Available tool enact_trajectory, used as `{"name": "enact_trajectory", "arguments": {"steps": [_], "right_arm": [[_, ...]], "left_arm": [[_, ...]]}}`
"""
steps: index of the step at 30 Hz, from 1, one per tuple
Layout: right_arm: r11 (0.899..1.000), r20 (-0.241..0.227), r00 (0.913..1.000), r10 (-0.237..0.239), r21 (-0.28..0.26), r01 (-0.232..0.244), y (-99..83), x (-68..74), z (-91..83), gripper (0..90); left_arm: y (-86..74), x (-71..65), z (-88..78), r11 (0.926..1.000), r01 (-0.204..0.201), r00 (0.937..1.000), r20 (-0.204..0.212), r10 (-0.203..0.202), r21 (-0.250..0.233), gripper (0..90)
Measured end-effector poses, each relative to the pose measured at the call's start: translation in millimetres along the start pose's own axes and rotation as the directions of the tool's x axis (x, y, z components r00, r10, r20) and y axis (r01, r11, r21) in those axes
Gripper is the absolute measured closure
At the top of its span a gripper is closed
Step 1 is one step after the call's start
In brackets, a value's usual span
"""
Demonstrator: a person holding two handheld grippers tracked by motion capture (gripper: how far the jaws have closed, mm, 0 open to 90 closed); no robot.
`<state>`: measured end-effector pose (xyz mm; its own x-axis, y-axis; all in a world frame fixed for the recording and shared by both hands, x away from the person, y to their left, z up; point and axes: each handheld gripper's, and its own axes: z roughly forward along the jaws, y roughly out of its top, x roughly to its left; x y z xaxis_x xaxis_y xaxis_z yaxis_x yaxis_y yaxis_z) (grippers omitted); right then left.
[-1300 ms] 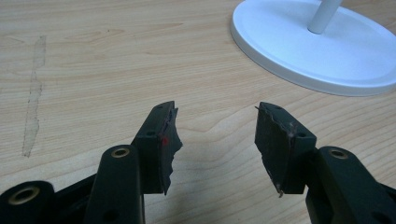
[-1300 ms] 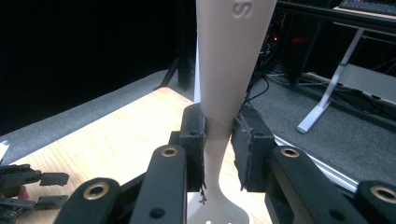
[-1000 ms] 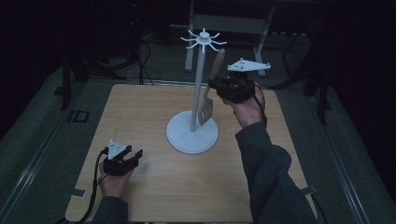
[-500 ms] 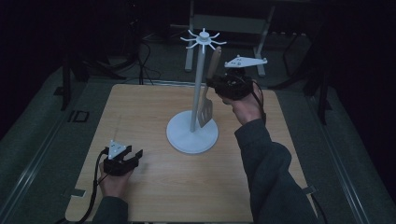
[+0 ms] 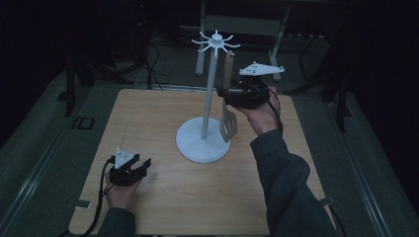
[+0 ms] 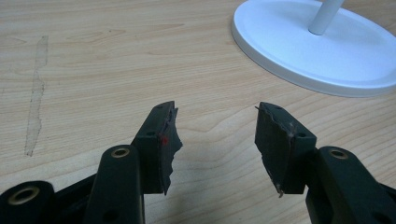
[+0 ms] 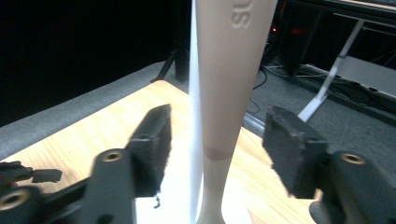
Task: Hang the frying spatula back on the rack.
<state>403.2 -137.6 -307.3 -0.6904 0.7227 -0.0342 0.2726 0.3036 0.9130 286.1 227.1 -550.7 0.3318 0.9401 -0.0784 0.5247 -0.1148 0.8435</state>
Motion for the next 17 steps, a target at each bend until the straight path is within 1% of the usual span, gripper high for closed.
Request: {"name": "enact_trajectory", "arguments": {"steps": [1,3,4,6,10,13,17], "right_arm": [[1.000,0.000,1.0000,0.000,0.000,0.000,0.0,0.0,0.0,38.7],[1.000,0.011,0.9999,0.004,-0.006,-0.004,-2.5,0.0,-2.1,32.9],[1.000,0.011,0.9999,0.004,-0.006,-0.004,-2.5,0.0,-2.1,32.9],[1.000,0.014,0.9999,0.010,-0.017,-0.010,-5.5,-0.8,-5.4,29.1],[1.000,0.017,0.9998,0.008,-0.025,-0.007,-10.4,-1.7,-10.2,27.2],[0.999,0.016,0.9994,0.030,-0.038,-0.030,-21.2,-6.2,-15.6,26.0],[0.999,0.026,0.9987,0.044,-0.017,-0.044,-38.8,-14.3,-18.0,25.6]], "left_arm": [[0.0,0.0,0.0,1.0000,0.000,1.0000,0.000,0.000,0.000,48.6],[0.0,0.1,0.0,1.0000,0.000,1.0000,0.000,0.000,0.000,48.5],[0.0,0.1,0.0,1.0000,0.000,1.0000,0.000,0.000,0.000,48.6],[0.1,0.2,-0.3,1.0000,-0.001,1.0000,0.000,0.001,0.001,48.5],[0.0,0.1,-0.1,1.0000,-0.001,1.0000,-0.001,0.001,0.000,48.5],[0.0,-0.3,0.1,1.0000,-0.003,1.0000,-0.003,0.003,0.001,48.4],[0.1,0.2,0.0,1.0000,-0.001,1.0000,-0.006,0.001,-0.002,48.3]]}}
